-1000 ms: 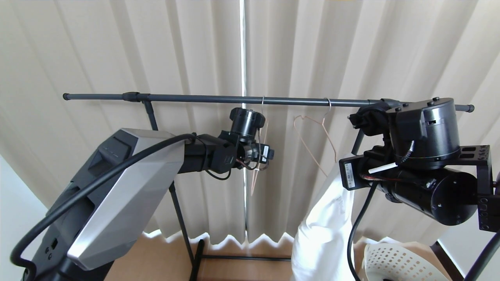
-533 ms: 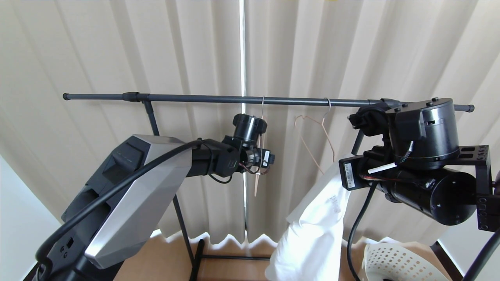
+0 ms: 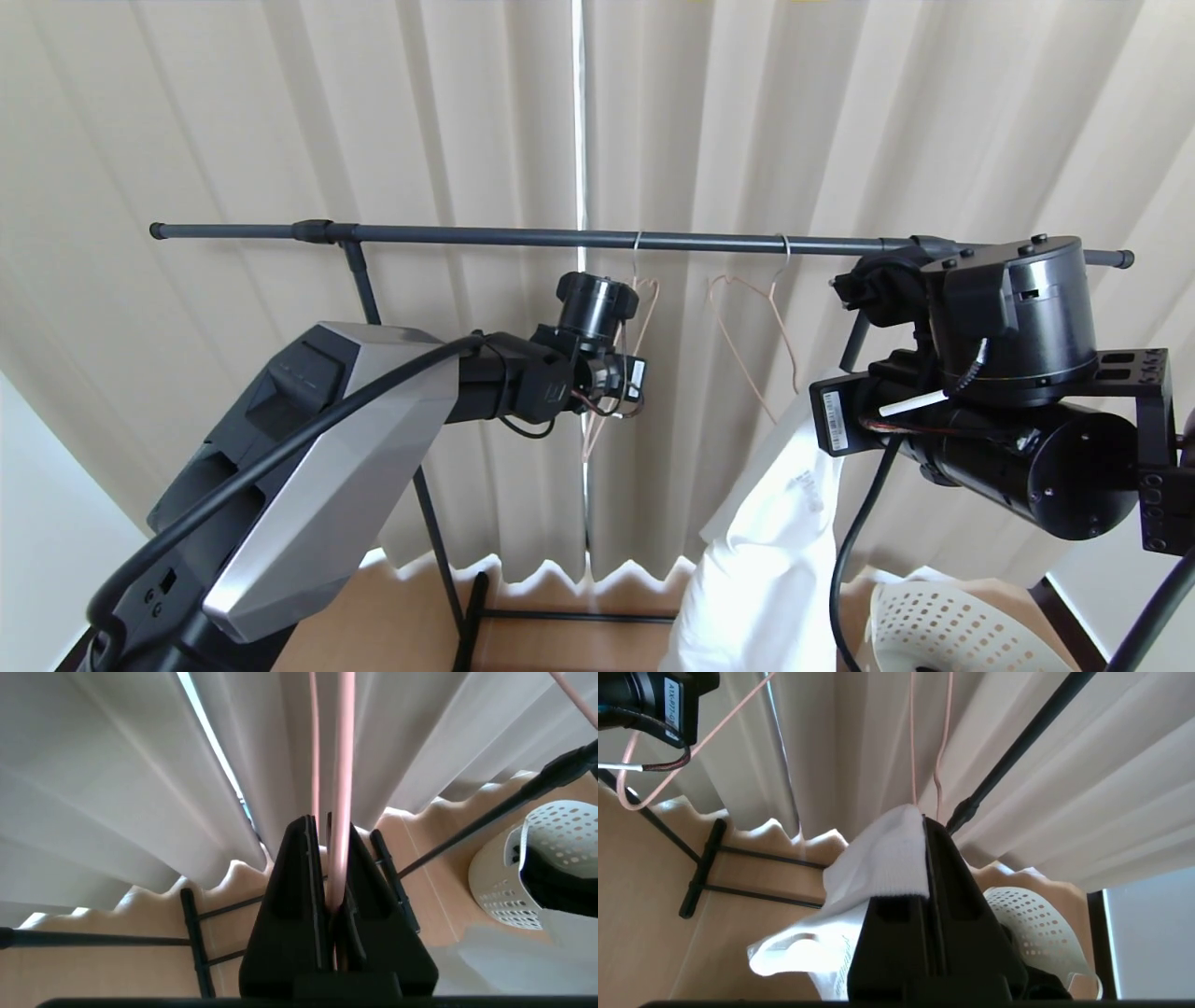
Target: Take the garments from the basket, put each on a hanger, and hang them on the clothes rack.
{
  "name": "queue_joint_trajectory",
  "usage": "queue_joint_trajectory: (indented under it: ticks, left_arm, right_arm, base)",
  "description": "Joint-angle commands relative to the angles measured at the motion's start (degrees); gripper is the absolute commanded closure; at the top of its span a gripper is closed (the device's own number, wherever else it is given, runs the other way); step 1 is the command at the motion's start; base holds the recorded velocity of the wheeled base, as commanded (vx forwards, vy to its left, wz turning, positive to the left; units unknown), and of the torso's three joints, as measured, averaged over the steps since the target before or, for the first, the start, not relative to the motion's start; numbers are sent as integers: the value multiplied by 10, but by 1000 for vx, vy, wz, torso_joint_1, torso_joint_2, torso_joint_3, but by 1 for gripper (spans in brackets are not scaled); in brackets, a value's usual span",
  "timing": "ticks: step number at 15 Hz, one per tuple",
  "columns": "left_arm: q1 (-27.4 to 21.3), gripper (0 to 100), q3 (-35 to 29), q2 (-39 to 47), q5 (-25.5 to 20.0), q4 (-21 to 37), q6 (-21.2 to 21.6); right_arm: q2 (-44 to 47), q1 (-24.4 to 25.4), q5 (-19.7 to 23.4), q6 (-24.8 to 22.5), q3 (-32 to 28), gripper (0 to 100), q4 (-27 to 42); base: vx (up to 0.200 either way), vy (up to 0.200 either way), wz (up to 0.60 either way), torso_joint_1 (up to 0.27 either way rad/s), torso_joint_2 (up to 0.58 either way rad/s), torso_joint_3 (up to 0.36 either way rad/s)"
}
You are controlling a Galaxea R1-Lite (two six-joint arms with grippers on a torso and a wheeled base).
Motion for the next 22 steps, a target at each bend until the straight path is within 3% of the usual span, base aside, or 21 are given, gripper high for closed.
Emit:
queue_joint_trajectory:
  ticks: [1, 12, 17, 22]
  left_arm:
    - [0, 100, 0, -1, 1, -1, -1]
    - [0, 100, 11, -44, 2, -3, -10]
    - [-7, 100, 157, -122, 1, -59, -17]
    - [-19, 100, 401, -261, -2, -177, -16]
  right_arm:
    - [1, 1, 0, 0, 0, 100, 0]
    - [7, 0, 0, 1, 0, 100, -1]
    - [10, 1, 0, 1, 0, 100, -1]
    - [9, 1, -1, 2, -2, 100, -2]
  base:
    - [0, 0, 0, 0, 0, 0]
    - [0, 0, 0, 0, 0, 0]
    - [0, 0, 0, 0, 0, 0]
    - [0, 0, 0, 0, 0, 0]
